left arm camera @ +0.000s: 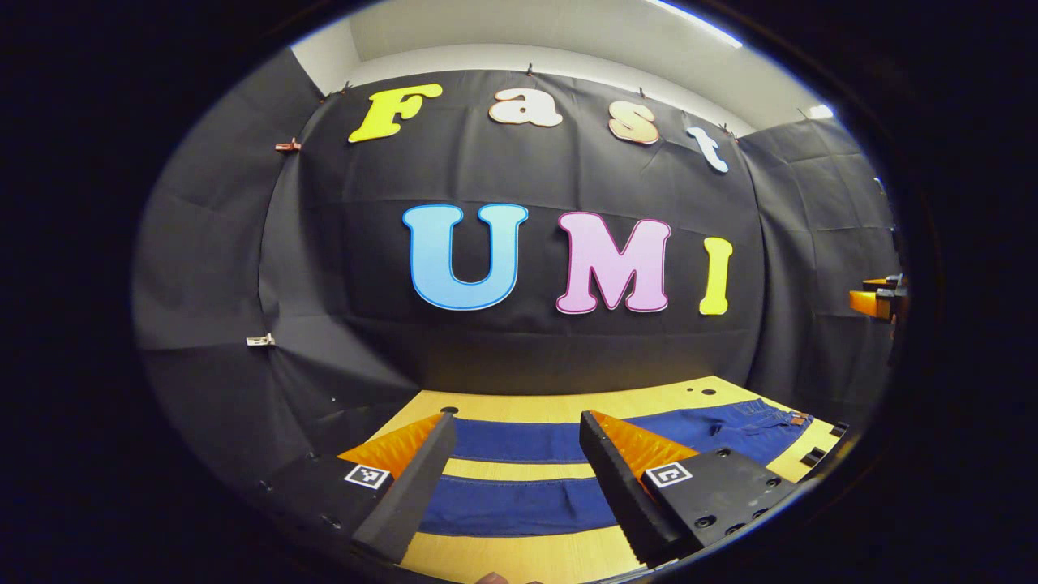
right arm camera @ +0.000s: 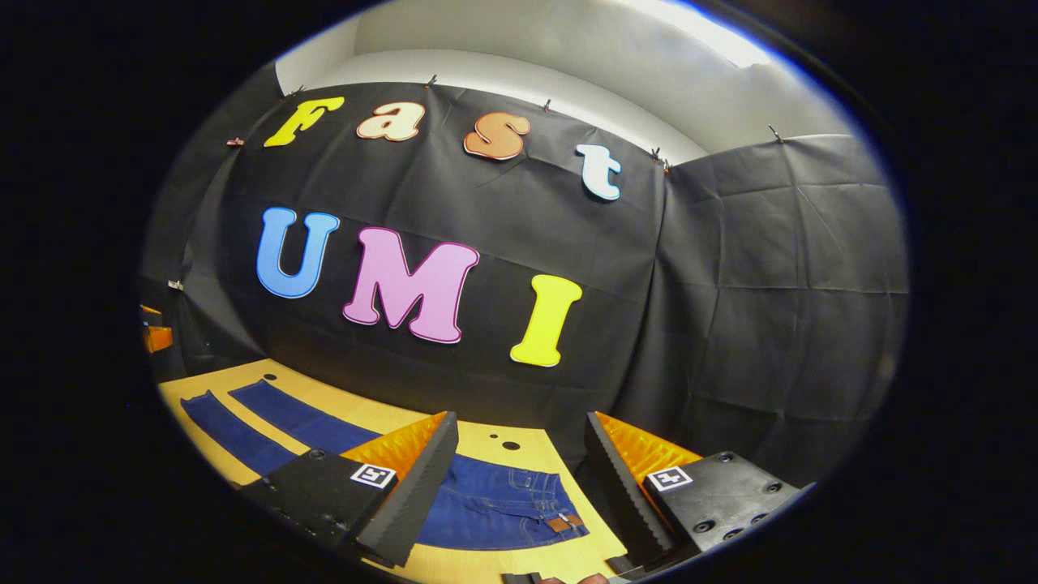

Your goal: Grasp the waist and the cuffs of the jeans and fold them to make the two legs overlap; first hold the waist and fold one-third of the jeans toward the cuffs, then hold the cuffs and fold the remaining one-third in the same direction to finish folding.

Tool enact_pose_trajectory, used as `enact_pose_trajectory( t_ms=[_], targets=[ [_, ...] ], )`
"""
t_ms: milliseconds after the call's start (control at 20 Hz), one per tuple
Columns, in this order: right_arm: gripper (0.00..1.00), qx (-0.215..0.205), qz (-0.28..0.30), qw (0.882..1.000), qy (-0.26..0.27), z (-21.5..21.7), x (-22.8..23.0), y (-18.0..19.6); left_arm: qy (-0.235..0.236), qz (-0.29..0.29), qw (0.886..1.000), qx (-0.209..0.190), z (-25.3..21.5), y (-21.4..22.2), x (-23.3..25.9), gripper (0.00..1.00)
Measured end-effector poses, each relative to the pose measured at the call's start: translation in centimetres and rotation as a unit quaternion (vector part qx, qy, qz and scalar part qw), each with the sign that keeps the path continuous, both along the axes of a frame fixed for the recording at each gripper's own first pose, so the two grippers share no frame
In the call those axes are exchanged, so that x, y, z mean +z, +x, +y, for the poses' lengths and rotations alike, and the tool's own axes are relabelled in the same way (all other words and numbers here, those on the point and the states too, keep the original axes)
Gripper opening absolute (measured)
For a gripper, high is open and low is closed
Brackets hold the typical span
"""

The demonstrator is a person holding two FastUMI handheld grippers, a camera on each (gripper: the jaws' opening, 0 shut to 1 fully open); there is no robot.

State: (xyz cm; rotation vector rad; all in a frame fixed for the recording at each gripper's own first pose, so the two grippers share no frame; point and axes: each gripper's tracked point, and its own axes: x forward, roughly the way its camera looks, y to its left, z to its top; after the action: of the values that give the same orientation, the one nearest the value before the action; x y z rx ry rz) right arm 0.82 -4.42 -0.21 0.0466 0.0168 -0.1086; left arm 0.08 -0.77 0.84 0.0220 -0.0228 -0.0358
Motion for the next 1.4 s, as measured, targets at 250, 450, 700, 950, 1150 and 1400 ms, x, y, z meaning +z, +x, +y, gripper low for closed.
enact_pose_trajectory(
  t_ms=[250, 450, 700, 950, 1150, 1400],
  targets=[
    [0.94, 0.028, 0.02, 0.989, -0.142, -2.7, -0.6, 3.1, 0.013, 0.043, 0.999, -0.012, 2.8, 0.9, -2.5, 0.98],
    [0.96, 0.093, 0.053, 0.973, -0.205, -2.4, -3.1, 6.1, 0.081, 0.076, 0.993, -0.036, 5.7, 3.2, -4.8, 0.98],
    [0.96, 0.188, 0.134, 0.928, -0.292, -0.1, -13.1, 7.1, 0.237, 0.144, 0.947, -0.162, 4.4, 5.6, -12.3, 0.98],
    [0.96, 0.284, 0.157, 0.857, -0.4, 2.2, -20.9, 7.9, 0.369, 0.243, 0.849, -0.291, 3.9, 6.1, -21.3, 0.98],
    [0.96, 0.382, 0.185, 0.798, -0.428, 4.6, -27.6, 6.8, 0.452, 0.311, 0.764, -0.34, 6.1, 7.4, -27.1, 0.98],
    [0.98, 0.414, 0.234, 0.769, -0.427, 3.2, -33.0, 7.7, 0.496, 0.344, 0.715, -0.353, 8.5, 10.3, -29.5, 0.98]
  ],
)
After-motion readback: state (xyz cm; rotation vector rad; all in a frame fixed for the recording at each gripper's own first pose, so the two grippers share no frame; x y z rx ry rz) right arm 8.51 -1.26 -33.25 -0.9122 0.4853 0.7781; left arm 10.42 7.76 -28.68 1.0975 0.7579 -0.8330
